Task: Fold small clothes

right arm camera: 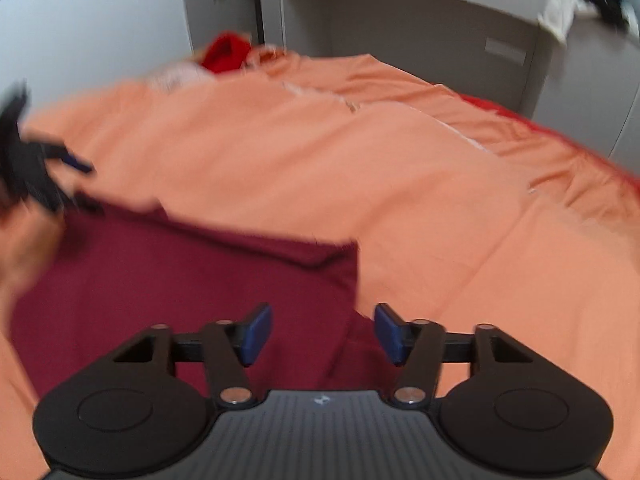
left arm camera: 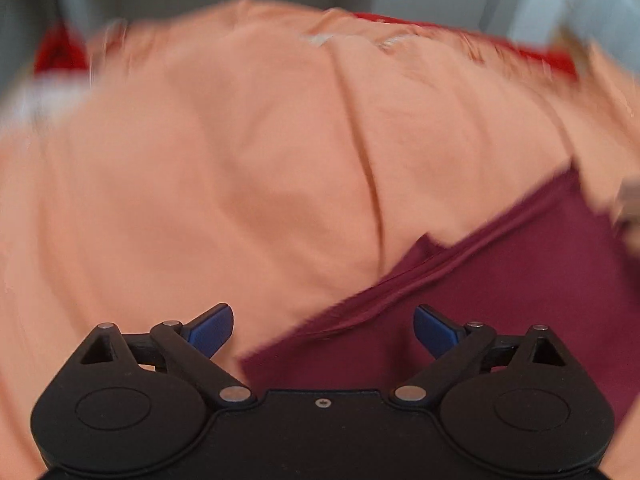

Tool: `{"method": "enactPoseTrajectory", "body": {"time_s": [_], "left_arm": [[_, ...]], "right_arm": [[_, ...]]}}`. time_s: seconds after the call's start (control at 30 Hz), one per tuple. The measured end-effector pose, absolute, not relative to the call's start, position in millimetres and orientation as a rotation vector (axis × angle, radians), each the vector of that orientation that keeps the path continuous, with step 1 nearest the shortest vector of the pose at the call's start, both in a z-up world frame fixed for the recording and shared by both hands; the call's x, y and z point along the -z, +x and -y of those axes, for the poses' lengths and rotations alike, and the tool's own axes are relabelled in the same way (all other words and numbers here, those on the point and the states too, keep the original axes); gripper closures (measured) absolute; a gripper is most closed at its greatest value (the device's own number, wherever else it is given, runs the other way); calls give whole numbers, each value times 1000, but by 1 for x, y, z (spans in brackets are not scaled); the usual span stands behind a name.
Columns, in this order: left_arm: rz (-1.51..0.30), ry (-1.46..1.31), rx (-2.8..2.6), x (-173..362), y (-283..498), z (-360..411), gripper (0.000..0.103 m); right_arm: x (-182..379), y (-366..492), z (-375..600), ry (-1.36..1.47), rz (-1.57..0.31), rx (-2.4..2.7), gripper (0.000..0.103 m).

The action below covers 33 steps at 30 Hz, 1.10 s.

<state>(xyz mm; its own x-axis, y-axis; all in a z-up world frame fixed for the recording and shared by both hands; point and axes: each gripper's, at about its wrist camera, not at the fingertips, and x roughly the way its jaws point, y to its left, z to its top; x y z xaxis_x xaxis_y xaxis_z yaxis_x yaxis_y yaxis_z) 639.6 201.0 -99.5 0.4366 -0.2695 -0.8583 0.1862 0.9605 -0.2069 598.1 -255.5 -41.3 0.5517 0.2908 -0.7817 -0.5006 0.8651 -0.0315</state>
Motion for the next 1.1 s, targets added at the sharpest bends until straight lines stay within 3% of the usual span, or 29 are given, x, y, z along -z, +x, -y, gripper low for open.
{"method": "enactPoseTrajectory", "body": {"time_s": [0.17,0.3,0.4,0.57,0.93,1.1], "left_arm": [[-893,-446,265,83,636,-239,6],[-752,-327,185,53,612,-235,3],[-707,-184,167,44,584,-224,1],[-710,49,136,60,545,-201,2],[-774,257,93,96,551,-171,5],[-803,225,40,104,565,-175,6]], "right_arm": [[50,618,266,-155,-834,-475,62],[65,644,254,-187,-849,-473,66],[74,657,254,-140,-817,-503,74],[84,672,277,114,-854,-579,100],[79,679,359,469,-843,-552,101],[89,681,393,584,-827,-495,101]]}}
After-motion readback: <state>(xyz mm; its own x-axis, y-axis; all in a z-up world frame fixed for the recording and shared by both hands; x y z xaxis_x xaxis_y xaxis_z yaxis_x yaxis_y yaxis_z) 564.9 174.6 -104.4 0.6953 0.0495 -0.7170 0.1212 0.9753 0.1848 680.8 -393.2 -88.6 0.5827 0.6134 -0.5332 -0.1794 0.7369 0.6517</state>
